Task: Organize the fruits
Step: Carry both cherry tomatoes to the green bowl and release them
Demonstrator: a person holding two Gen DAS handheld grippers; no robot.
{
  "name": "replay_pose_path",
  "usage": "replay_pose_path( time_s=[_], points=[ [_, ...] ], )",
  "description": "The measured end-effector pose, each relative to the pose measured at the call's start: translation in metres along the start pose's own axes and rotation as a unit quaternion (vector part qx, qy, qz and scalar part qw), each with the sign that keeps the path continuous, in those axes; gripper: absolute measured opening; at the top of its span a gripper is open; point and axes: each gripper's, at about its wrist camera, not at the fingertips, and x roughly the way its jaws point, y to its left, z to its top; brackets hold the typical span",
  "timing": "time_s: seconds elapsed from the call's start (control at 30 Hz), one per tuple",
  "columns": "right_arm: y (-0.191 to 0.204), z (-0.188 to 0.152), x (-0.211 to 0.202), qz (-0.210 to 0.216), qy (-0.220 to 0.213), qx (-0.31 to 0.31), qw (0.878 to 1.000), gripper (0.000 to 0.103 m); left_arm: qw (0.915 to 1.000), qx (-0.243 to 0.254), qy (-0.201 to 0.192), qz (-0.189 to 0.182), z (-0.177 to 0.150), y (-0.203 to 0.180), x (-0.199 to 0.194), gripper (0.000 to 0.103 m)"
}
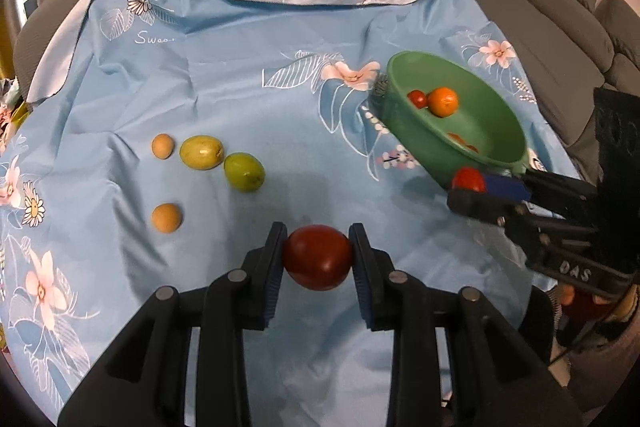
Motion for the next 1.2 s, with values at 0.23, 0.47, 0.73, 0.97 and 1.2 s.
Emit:
replay_pose_path(
  time_s=[0.23,0.47,0.73,0.97,1.2],
  points=[
    [-0.010,0.003,-0.024,-0.026,-0.031,0.011,0.999,0.030,0.9993,0.023,-0.016,-0.025,0.013,-0.028,-0.010,0.031],
    [-0.036,0.005,-0.048,-0.066,-0.059,0.033,0.996,0.030,0.9961,0.063,-0.030,-0.054,0.039,-0.067,-0.004,0.031],
    [-0.073,0.004,-0.056,-0.109,-0.074,0.070,0.989,0.030,0.9909,0.101,-0.025,-0.086,0.067,-0.109,0.024,0.031],
    [-0.093,0.004,-0.049,-0.123,-0.066,0.085,0.987,0.030,0.9893,0.117,0.002,-0.086,0.079,-0.127,0.063,0.032],
    [-0.100,0.002,-0.039,-0.126,-0.053,0.091,0.986,0.030,0.9894,0.125,0.021,-0.071,0.079,-0.129,0.084,0.032]
  ],
)
